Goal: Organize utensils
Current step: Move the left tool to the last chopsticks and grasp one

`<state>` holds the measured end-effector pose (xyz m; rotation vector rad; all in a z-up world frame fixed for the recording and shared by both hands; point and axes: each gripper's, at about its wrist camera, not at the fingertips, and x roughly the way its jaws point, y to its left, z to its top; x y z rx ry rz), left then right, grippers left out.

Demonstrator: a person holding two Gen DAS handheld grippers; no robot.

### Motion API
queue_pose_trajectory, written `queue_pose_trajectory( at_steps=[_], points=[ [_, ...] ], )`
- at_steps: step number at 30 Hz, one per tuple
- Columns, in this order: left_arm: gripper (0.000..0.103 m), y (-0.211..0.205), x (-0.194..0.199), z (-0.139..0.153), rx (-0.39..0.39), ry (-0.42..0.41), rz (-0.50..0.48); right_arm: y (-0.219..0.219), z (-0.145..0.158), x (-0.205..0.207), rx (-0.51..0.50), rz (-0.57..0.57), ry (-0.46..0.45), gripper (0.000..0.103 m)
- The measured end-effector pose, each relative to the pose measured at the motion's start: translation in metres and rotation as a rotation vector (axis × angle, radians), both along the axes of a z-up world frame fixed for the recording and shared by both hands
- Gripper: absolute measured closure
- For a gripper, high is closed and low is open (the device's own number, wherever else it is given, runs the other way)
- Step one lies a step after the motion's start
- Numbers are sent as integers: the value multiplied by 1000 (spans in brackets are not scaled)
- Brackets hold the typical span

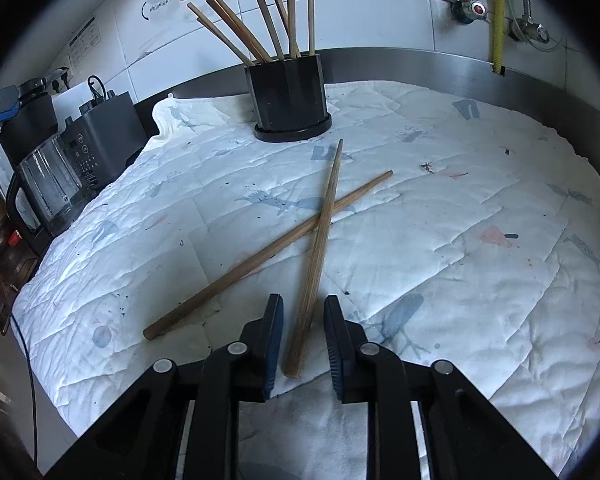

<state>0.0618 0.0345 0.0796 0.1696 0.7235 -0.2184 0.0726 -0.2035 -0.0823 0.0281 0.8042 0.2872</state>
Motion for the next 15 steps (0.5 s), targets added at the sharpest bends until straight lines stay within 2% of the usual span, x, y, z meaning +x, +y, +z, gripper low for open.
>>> queue_pose_trajectory(
  at_steps=[1, 10, 12, 15],
  points=[
    [45, -4, 0, -7, -8, 20, -13, -1, 0, 0, -3, -5, 1, 90],
    [45, -56, -8, -85, -48, 123, -147, -15, 7, 3, 28, -29, -3, 93],
    [48, -68, -9, -103, -52, 136, -174, -20, 11, 3, 33, -38, -9, 93],
    [57, -84, -6, -127, -59, 157, -216, -25, 18, 3, 28, -48, -24, 93]
  ],
)
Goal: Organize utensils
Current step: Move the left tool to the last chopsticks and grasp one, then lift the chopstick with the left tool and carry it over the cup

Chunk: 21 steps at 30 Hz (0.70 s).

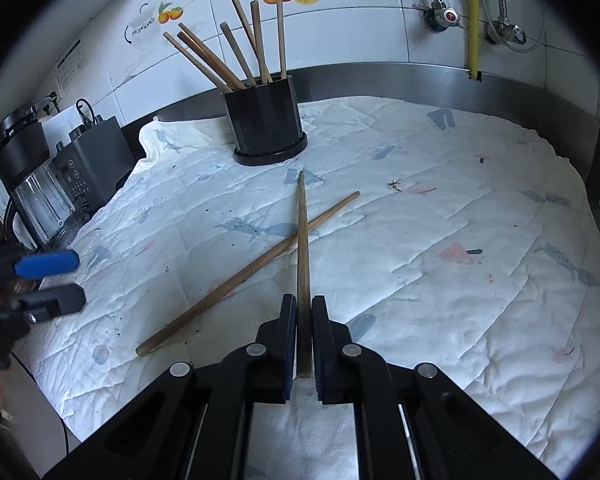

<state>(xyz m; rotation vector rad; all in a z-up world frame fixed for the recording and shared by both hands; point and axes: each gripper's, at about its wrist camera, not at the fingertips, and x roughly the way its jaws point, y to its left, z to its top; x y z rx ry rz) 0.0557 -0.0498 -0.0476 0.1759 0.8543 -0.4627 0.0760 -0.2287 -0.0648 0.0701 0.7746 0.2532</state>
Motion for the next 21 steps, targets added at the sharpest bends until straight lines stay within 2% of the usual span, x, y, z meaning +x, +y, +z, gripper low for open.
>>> queue_pose_trajectory(
  at_steps=[4, 11, 18, 21],
  points=[
    [66, -12, 8, -23, -26, 29, -20, -6, 9, 0, -3, -12, -20, 93],
    [70, -24, 18, -46, -49, 52, -47, -11, 19, 1, -10, -22, -46, 93],
    [76, -39, 22, -61, -16, 44, -47, -16, 33, 0, -9, -35, -77, 93],
    [85, -45, 19, -63, 19, 8, -44, -19, 36, 0, -10, -42, -88, 93]
  ],
)
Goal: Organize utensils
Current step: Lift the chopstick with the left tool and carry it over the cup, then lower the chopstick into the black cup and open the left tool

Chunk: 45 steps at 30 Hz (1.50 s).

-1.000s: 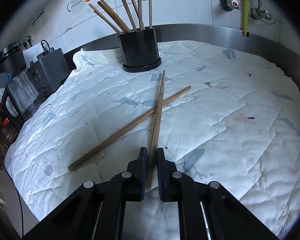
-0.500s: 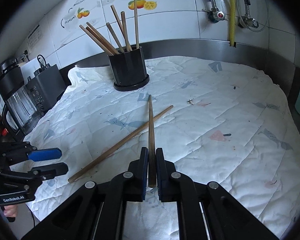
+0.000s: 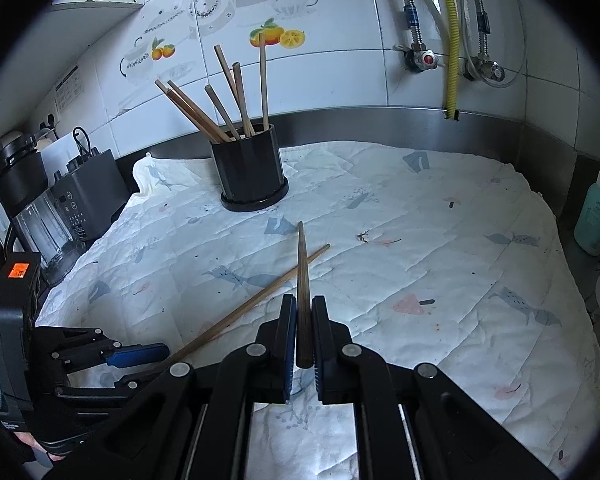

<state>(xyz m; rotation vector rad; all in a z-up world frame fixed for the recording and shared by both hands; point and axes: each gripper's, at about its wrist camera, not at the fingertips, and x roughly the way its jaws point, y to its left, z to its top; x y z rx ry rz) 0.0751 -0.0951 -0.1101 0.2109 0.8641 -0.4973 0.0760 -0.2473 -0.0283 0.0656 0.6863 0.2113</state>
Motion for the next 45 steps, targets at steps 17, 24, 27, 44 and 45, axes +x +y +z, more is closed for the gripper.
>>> queue_pose_trajectory(
  at_steps=[17, 24, 27, 44, 45],
  points=[
    [96, 30, 13, 64, -85, -104, 59, -9, 35, -1, -13, -19, -84, 93],
    [96, 45, 36, 101, -127, -164, 88, -6, 49, 10, -27, -1, -104, 93],
    [96, 51, 47, 114, -150, -193, 107, -4, 54, 15, -29, 4, -109, 93],
    [96, 62, 93, 167, -209, -288, 152, 5, 96, 55, -81, 50, -166, 93],
    [96, 66, 95, 173, -211, -293, 157, 6, 101, 58, -82, 55, -169, 93]
  ],
)
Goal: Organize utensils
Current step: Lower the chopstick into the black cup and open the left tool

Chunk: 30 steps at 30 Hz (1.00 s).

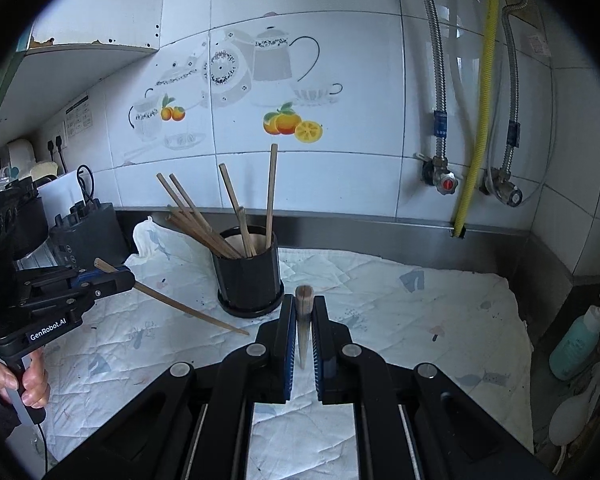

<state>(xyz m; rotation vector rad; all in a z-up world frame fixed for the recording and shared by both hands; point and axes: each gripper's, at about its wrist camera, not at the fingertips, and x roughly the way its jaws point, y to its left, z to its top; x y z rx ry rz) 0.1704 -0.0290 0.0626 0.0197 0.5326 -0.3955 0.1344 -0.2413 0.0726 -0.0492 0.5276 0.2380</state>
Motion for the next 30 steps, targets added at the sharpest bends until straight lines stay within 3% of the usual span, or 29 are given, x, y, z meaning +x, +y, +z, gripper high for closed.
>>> queue_pose_trajectory(
  at_steps=[10, 16, 24, 30],
  points=[
    [97, 30, 31, 55, -13, -44, 38, 21, 40, 30, -53, 56, -40, 93],
    [97, 32, 45, 93, -17, -124, 44, 33, 65, 48, -110, 65, -93, 93],
    [97, 29, 75, 141, -34, -220, 61, 46, 107, 71, -68, 109, -200, 93],
    [97, 23, 103, 150, -37, -224, 64, 60, 125, 91, -24, 147, -257, 93]
  ],
)
